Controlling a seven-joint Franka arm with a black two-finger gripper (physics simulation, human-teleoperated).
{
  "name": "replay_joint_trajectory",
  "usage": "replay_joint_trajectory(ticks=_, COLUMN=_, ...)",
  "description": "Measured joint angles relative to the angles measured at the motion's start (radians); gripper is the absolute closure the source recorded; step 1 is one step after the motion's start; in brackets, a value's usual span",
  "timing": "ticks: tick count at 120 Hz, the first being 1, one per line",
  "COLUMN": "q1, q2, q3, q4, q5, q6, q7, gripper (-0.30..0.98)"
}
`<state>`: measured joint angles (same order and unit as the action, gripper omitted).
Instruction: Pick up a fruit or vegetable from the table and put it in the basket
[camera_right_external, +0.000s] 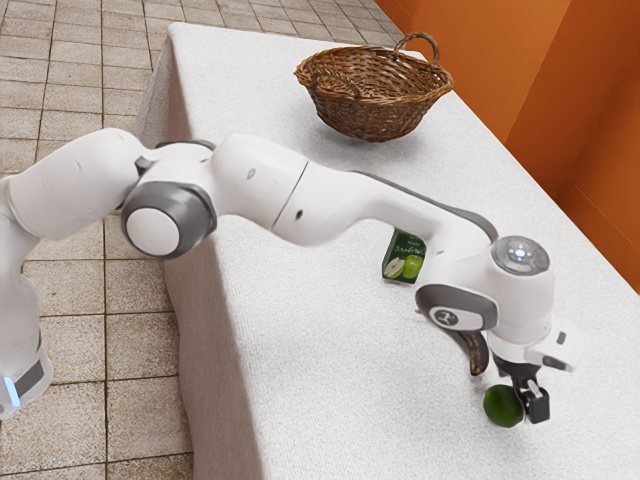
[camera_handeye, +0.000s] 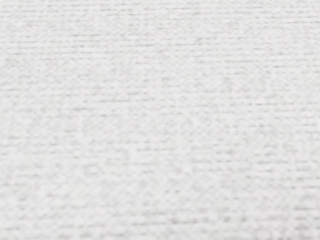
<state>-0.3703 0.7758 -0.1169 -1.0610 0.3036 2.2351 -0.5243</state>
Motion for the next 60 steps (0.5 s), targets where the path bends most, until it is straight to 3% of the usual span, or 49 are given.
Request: replay_joint_trajectory(ticks=60, q1=0.001, q2=0.014, q3=0.003, q4=-0.051, q5=-0.001, q6=0.086, q7=0.077, gripper=0.01)
